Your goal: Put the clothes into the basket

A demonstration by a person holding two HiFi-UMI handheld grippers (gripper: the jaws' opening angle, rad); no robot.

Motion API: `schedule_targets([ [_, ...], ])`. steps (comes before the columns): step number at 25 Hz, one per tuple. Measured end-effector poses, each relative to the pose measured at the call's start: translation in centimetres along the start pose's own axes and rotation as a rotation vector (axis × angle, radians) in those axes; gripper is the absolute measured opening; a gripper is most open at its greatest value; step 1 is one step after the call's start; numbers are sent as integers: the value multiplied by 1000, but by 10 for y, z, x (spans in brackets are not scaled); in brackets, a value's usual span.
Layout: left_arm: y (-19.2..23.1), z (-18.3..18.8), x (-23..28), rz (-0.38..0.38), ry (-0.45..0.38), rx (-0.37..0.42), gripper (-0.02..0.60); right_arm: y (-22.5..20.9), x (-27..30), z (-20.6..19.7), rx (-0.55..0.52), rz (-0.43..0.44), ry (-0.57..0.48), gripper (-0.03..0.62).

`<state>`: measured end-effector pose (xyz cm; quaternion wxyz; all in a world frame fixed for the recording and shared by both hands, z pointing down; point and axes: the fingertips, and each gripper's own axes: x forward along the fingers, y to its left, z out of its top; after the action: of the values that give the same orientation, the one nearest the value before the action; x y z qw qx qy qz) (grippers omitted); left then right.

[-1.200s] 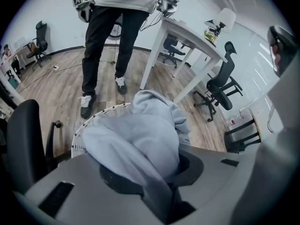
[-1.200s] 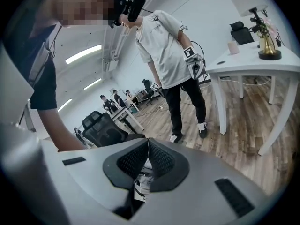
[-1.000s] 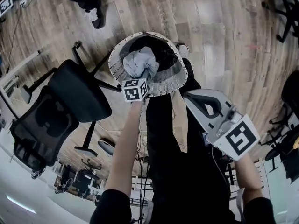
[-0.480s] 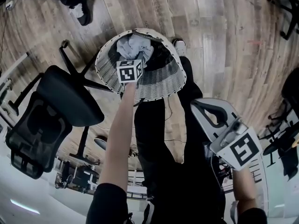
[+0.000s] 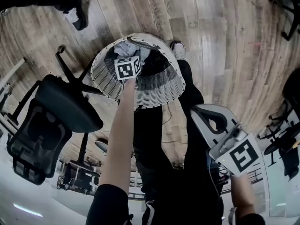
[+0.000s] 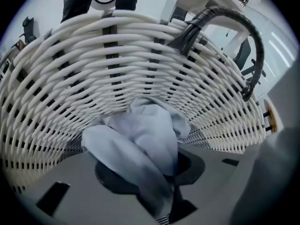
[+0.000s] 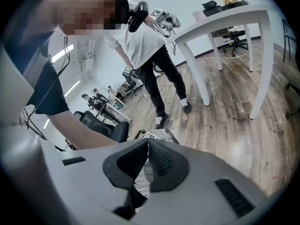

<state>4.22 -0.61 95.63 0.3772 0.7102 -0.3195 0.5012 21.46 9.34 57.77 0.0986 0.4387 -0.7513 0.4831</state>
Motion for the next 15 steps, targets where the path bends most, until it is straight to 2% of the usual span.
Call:
schedule_targets([
  [6,17,0,14,60,21,-18,156,-13,1,-5,26,-9,13,17],
  [10,21,8,16,86,15,-12,129,-20,0,-10,37,-20,17,17],
  [15,16,13,10,95,36,59,91,-17,-3,-12,39,-22,7,17],
])
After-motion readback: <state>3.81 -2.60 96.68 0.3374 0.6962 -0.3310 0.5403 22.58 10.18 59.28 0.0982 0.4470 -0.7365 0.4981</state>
